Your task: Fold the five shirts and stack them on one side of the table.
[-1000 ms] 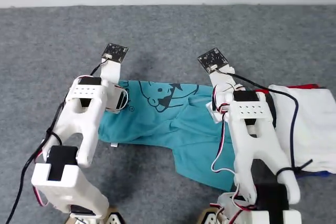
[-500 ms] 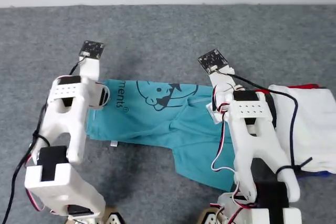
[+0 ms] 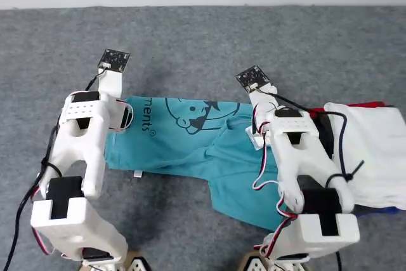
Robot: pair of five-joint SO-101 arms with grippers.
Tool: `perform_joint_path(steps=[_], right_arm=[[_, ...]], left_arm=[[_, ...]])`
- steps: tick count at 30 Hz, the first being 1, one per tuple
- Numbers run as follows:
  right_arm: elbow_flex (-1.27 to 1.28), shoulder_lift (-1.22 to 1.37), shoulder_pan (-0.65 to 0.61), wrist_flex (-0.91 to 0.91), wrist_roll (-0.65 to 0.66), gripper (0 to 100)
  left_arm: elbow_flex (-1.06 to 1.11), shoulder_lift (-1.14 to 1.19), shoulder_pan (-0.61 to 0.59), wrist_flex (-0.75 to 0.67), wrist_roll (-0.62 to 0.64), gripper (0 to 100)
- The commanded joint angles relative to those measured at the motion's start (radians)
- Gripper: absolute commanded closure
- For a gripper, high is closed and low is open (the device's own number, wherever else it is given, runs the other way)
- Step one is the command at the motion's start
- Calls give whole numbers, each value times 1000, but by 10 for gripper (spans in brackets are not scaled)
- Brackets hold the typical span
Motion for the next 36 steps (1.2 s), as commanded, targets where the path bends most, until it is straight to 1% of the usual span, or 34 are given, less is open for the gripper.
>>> perform_joint_path(steps=[1, 3, 8, 10, 14, 18, 21, 24, 32, 36], right_arm=[[-55, -16, 22, -5, -8, 991], [-77, -53, 39, 30, -8, 988], [-164, -191, 47, 220, -8, 988], [-176, -252, 44, 268, -8, 988], [-155, -320, 45, 309, -8, 988], [-87, -315, 45, 305, -6, 988], [-32, -323, 44, 280, 29, 988], [-15, -326, 41, 298, 40, 988], [-14, -335, 39, 489, 49, 988], [-11, -430, 38, 564, 86, 988]], left_arm=[[-28, -8, 9, -6, -8, 881], [-28, -8, 9, -6, -8, 881], [-28, -6, 9, -6, -8, 881], [-28, -6, 9, -6, -8, 881], [-19, -6, 9, -6, -8, 881], [-18, -6, 9, -6, -8, 881], [-18, -6, 9, -6, -8, 881], [-18, -6, 9, -6, -8, 881], [-18, -6, 8, -6, -8, 881], [-18, -6, 8, -6, -8, 881]])
